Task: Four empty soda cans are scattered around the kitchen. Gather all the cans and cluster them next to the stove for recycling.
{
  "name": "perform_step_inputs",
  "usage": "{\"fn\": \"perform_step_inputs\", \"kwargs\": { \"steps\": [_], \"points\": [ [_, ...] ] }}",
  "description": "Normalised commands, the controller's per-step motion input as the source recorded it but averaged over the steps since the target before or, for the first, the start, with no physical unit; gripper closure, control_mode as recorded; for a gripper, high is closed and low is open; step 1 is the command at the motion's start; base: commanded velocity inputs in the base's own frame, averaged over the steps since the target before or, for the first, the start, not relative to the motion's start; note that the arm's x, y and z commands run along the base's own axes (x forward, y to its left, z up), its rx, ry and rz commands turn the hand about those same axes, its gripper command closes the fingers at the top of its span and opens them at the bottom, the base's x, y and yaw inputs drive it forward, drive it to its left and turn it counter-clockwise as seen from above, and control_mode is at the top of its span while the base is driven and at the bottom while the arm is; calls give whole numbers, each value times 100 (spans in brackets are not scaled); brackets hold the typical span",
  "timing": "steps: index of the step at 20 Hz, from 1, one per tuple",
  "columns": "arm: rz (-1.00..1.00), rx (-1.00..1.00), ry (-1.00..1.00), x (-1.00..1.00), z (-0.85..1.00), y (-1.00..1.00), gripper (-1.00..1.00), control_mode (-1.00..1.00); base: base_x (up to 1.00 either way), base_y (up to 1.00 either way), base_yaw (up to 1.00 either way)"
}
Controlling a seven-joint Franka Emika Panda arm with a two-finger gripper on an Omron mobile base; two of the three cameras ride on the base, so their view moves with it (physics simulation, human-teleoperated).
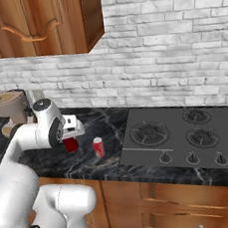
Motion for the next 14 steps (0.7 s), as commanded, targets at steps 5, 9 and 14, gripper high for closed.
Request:
{"fn": "perform_step_inputs", "kwargs": {
  "steps": [5, 9, 14],
  "points": [
    [3, 0, 0, 25, -20, 0, 100, -100, 0, 0, 0],
    [0, 0, 2, 29, -27, 0, 100, -100, 0, 0, 0],
    [1, 0, 1, 26, -26, -3, 100, -100, 0, 0, 0]
  ]
}}
